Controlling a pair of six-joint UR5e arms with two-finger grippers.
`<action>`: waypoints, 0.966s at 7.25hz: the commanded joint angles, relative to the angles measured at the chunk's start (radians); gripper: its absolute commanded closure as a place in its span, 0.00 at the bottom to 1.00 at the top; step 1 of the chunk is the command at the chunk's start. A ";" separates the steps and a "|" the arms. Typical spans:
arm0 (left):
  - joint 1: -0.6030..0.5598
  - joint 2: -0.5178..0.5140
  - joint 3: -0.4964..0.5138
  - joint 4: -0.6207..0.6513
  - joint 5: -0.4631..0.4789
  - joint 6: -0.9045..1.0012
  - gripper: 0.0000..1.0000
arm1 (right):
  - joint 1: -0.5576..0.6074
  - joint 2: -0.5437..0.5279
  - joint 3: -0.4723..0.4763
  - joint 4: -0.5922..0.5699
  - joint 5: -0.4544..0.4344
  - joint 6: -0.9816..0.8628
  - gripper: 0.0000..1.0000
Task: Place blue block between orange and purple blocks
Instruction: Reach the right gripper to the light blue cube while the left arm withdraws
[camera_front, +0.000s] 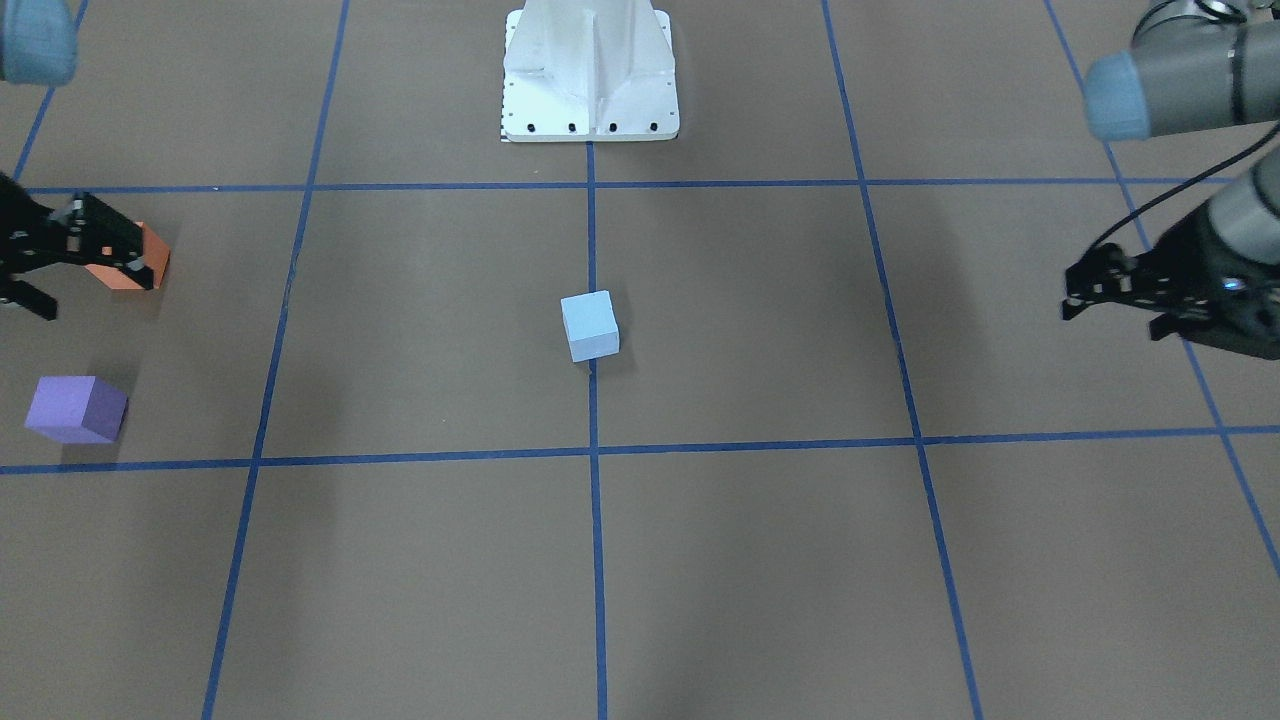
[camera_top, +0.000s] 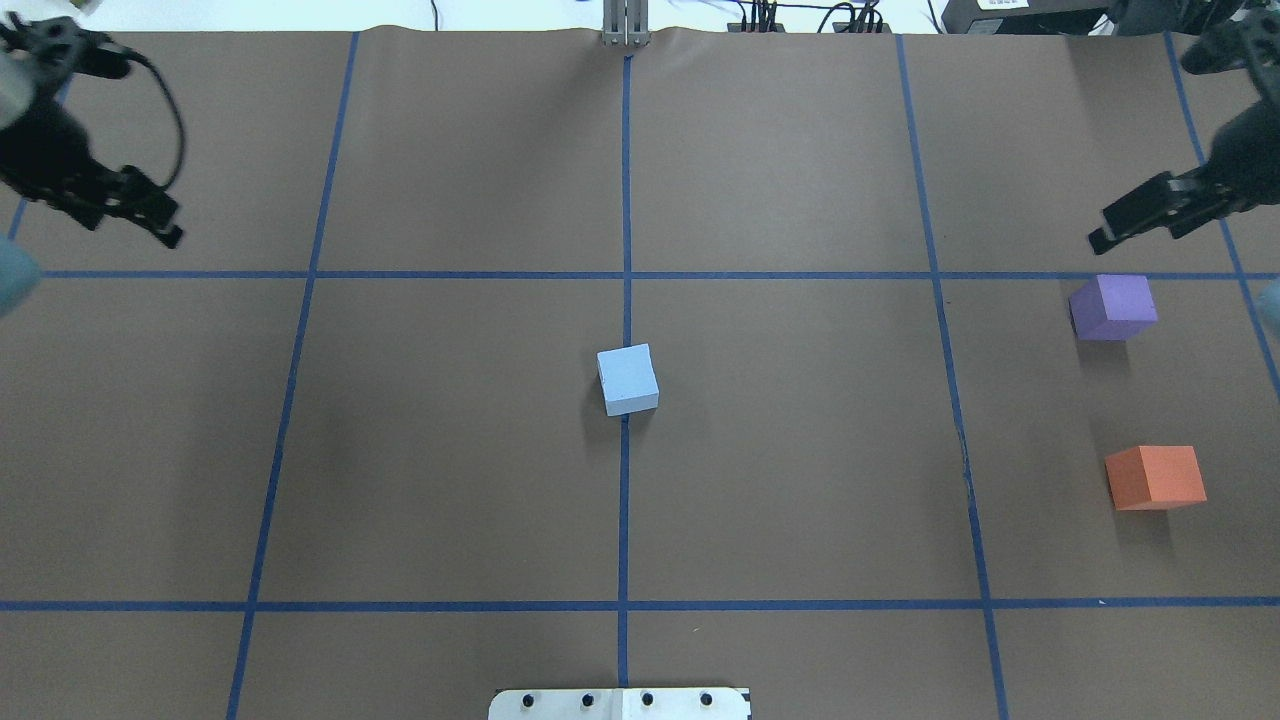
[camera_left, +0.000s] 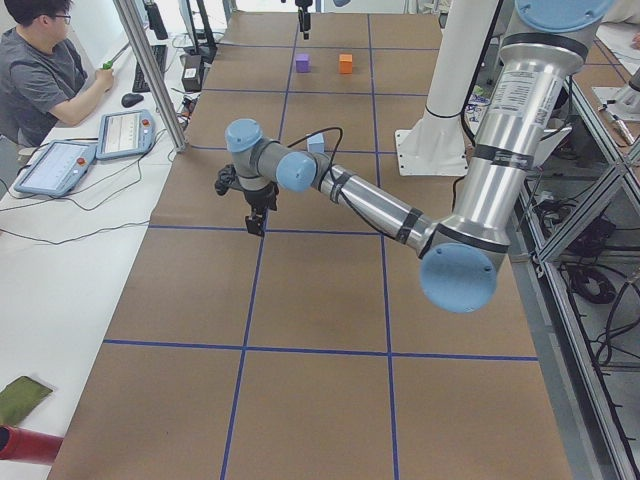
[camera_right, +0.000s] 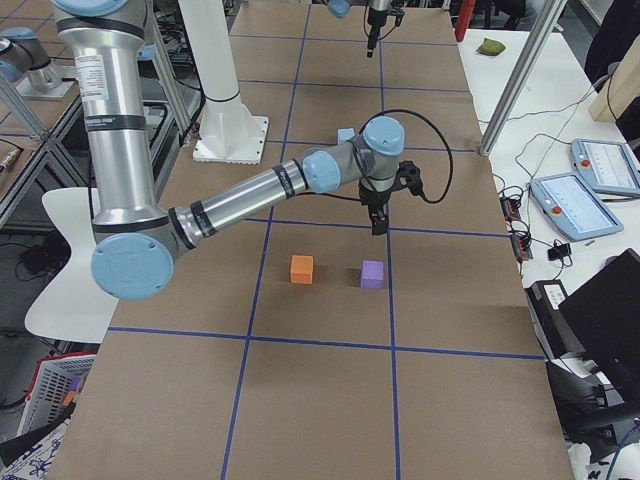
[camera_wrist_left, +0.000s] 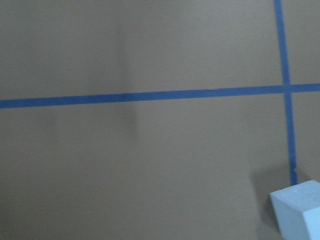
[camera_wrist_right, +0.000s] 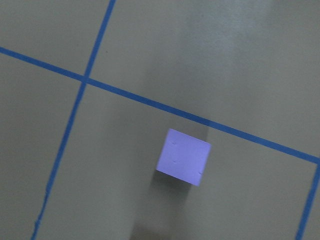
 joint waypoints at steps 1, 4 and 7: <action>-0.245 0.092 0.093 0.005 -0.001 0.356 0.00 | -0.272 0.173 0.010 -0.002 -0.177 0.314 0.00; -0.440 0.198 0.190 -0.017 -0.002 0.561 0.00 | -0.474 0.417 -0.177 -0.007 -0.380 0.390 0.00; -0.450 0.206 0.172 -0.008 -0.008 0.526 0.00 | -0.566 0.607 -0.425 0.011 -0.514 0.472 0.00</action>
